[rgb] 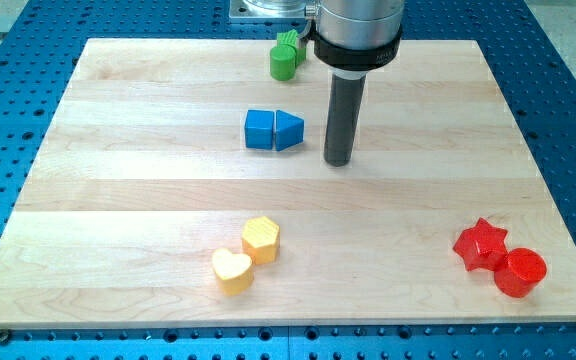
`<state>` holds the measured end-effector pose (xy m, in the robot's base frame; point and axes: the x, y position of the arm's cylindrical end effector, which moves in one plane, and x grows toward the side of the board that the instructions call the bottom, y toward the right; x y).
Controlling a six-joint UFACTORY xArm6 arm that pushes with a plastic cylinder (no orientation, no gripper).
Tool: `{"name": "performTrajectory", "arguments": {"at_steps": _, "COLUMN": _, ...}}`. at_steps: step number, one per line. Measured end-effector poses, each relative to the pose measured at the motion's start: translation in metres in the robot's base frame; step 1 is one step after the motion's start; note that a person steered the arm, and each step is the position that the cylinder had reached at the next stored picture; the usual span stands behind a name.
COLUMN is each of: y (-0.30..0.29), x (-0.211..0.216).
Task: Move the red star above the red circle
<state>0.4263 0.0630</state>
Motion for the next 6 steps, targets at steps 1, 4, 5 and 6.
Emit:
{"name": "performTrajectory", "arguments": {"at_steps": 1, "y": 0.007, "x": 0.005}}
{"name": "performTrajectory", "arguments": {"at_steps": 4, "y": 0.01, "x": 0.105}}
{"name": "performTrajectory", "arguments": {"at_steps": 5, "y": 0.069, "x": 0.15}}
{"name": "performTrajectory", "arguments": {"at_steps": 6, "y": 0.116, "x": 0.158}}
